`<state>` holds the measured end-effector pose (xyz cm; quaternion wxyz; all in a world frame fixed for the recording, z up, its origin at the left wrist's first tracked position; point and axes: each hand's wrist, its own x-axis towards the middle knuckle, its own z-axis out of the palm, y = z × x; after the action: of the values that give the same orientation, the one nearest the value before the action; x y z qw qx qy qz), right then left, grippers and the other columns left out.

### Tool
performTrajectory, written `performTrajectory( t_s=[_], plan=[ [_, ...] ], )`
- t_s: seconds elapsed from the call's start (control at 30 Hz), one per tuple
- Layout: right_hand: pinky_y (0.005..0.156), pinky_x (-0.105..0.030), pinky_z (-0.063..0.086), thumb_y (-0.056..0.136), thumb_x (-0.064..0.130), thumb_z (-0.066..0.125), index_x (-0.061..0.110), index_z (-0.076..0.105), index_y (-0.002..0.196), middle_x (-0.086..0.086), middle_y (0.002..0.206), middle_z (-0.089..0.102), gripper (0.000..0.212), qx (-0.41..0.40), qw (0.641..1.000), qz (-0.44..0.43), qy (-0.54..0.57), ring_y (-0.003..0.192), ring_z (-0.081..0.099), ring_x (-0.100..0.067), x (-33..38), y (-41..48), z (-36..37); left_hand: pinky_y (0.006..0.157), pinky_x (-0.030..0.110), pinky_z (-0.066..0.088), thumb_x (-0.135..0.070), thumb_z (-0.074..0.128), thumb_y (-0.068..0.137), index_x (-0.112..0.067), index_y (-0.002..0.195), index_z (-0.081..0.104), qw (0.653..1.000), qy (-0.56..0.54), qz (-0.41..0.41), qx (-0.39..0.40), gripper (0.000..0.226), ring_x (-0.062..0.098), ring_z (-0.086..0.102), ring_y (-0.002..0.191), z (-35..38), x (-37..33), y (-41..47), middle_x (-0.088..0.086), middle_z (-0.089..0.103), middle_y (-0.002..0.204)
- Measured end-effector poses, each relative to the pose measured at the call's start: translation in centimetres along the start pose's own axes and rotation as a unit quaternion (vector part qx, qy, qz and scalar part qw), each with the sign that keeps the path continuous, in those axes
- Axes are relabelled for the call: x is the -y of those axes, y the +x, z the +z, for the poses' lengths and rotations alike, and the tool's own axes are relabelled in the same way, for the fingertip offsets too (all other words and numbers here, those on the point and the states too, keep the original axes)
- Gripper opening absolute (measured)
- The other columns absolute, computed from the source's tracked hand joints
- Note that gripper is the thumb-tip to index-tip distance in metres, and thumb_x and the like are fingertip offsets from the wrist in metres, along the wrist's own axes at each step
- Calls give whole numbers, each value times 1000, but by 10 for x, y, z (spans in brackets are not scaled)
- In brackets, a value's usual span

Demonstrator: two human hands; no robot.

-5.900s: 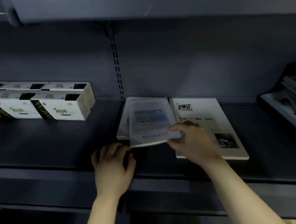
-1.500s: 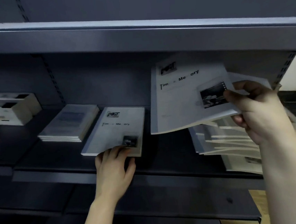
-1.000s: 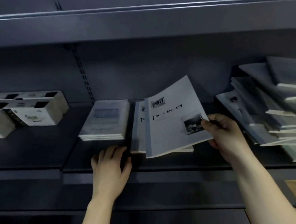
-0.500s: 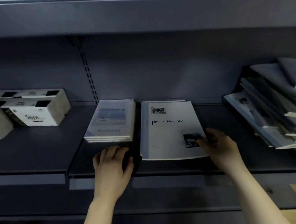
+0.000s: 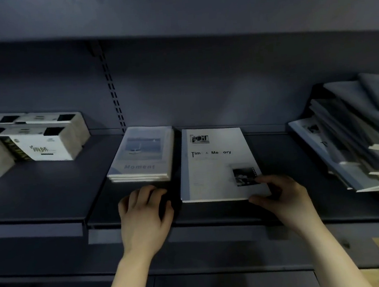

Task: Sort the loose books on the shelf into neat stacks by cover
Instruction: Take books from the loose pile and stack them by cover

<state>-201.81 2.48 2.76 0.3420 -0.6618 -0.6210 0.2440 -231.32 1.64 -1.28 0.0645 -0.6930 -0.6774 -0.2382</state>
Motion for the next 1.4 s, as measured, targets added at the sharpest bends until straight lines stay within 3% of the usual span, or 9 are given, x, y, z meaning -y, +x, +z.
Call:
performTrajectory(
  t_s=[0.23,0.63,0.87,1.07,1.2,1.4],
  plan=[
    [72,-6,34,70,34,83,30,68,102,15,101,58,35,-44,996,-57,-57,88,52,2,-5,2,9,87,41,30,-40,38,85,-18,105,69,1000,7,0,-3,43,25,54,94,0,-1,-1,2,62,108],
    [70,-8,34,71,29,82,24,69,97,10,94,60,30,-56,995,-60,-63,87,54,-7,-6,5,11,86,43,34,-39,38,85,-17,104,69,1000,5,-4,-12,43,26,55,93,1,-3,-2,3,62,107],
    [68,-6,34,73,30,81,26,68,98,14,91,57,29,-55,995,-49,-66,81,51,-3,-4,3,10,85,43,34,-39,38,85,-15,103,69,1000,10,-2,-13,43,27,55,91,0,-4,-2,5,62,106],
    [77,-22,42,77,33,78,22,68,109,13,96,56,35,-50,992,-68,-99,89,54,-8,1,1,9,87,45,34,-38,36,86,-15,108,68,1000,-4,0,-6,45,28,56,93,-1,-3,-3,5,61,107],
    [75,-20,43,81,38,73,24,67,114,9,98,62,37,-4,995,-50,-91,90,59,-9,5,4,-1,91,48,35,-38,36,87,-18,122,58,999,-44,-10,-7,47,28,54,99,-7,-6,-1,5,59,112],
    [85,-26,51,88,29,66,26,63,122,2,112,66,34,-71,992,-65,-77,95,63,-12,12,14,-37,89,48,37,-41,34,88,-17,115,63,999,-47,23,3,47,28,54,104,-14,-31,11,4,58,118]
  ],
)
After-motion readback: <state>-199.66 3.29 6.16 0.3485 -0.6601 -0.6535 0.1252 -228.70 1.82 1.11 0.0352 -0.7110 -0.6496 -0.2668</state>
